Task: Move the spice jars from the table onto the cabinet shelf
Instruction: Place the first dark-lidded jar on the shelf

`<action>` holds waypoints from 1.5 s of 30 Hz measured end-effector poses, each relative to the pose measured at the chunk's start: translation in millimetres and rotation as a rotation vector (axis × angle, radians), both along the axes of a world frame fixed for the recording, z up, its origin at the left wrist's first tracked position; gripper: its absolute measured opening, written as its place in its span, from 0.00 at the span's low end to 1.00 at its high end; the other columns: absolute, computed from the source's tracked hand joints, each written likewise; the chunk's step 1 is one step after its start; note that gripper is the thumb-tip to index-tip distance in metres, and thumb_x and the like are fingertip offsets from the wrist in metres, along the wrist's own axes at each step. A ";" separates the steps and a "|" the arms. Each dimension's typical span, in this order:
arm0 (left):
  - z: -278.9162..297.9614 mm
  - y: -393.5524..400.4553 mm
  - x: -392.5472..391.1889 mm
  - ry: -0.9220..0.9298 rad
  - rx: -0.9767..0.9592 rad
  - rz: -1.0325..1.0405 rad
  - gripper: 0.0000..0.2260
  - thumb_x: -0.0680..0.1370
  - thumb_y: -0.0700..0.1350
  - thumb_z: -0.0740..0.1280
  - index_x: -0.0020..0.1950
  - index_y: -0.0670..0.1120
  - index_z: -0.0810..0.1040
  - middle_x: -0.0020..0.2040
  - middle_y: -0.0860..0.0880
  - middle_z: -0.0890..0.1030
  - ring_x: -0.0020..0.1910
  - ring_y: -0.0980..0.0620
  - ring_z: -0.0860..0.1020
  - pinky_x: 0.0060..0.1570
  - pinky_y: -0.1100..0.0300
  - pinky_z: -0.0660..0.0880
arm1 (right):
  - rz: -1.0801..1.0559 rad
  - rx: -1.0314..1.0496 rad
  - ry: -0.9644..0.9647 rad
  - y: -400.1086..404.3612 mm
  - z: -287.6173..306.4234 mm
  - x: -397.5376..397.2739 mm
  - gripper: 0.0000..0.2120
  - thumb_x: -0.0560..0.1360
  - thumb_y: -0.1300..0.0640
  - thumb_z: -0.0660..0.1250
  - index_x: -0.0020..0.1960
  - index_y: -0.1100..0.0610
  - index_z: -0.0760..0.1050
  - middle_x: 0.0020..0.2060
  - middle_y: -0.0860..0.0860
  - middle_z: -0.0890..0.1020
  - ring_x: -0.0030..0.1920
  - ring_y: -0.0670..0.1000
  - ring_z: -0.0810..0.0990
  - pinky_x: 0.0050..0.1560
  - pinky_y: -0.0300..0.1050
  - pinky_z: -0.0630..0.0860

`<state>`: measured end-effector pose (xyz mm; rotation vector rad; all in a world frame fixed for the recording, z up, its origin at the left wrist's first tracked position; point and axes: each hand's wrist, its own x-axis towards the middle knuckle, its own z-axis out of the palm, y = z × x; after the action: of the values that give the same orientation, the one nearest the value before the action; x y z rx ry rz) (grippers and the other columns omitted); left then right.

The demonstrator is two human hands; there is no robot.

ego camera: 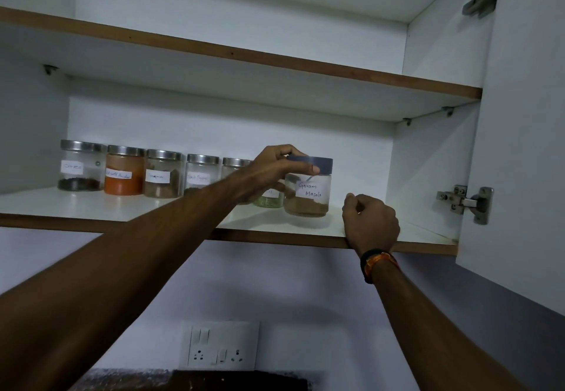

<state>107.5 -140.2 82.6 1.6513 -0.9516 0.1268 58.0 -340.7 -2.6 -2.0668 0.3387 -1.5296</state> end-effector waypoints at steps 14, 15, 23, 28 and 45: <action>-2.1 -19.7 66.1 -0.323 0.229 0.160 0.10 0.73 0.47 0.77 0.51 0.47 0.83 0.50 0.52 0.83 0.54 0.49 0.80 0.51 0.54 0.78 | -0.065 -0.050 -0.054 -0.7 -4.9 4.9 0.20 0.77 0.52 0.63 0.27 0.54 0.69 0.20 0.47 0.68 0.23 0.44 0.65 0.29 0.34 0.58; 2.4 -21.0 71.4 -0.399 0.276 0.196 0.10 0.73 0.49 0.77 0.51 0.49 0.83 0.50 0.55 0.81 0.53 0.52 0.79 0.48 0.59 0.76 | -0.067 -0.055 -0.059 -0.9 -5.2 4.9 0.20 0.77 0.52 0.63 0.27 0.54 0.68 0.20 0.46 0.67 0.22 0.44 0.64 0.29 0.34 0.58; 16.2 -29.3 109.0 -0.659 0.515 0.270 0.16 0.73 0.57 0.72 0.54 0.49 0.85 0.49 0.53 0.86 0.48 0.54 0.82 0.44 0.60 0.76 | -0.069 -0.058 -0.077 -2.4 -7.1 6.8 0.20 0.77 0.52 0.64 0.27 0.53 0.67 0.20 0.44 0.65 0.22 0.43 0.63 0.29 0.34 0.57; 15.3 -40.0 129.8 -0.684 0.572 0.311 0.13 0.77 0.50 0.72 0.57 0.44 0.83 0.51 0.47 0.85 0.48 0.48 0.81 0.43 0.59 0.76 | -0.065 -0.060 -0.091 -2.2 -8.1 8.2 0.20 0.77 0.53 0.64 0.27 0.52 0.67 0.20 0.43 0.63 0.22 0.42 0.62 0.29 0.33 0.56; 10.7 -55.7 144.0 -0.854 0.643 0.453 0.10 0.78 0.49 0.71 0.55 0.45 0.82 0.49 0.47 0.85 0.48 0.44 0.81 0.48 0.56 0.71 | -0.062 -0.061 -0.080 -4.9 -8.6 10.6 0.18 0.78 0.53 0.62 0.29 0.54 0.71 0.22 0.48 0.70 0.23 0.44 0.65 0.31 0.33 0.61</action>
<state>251.5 -195.9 93.4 2.4658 -1.3013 0.9801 68.5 -345.6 -11.2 -2.0526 0.3325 -1.6733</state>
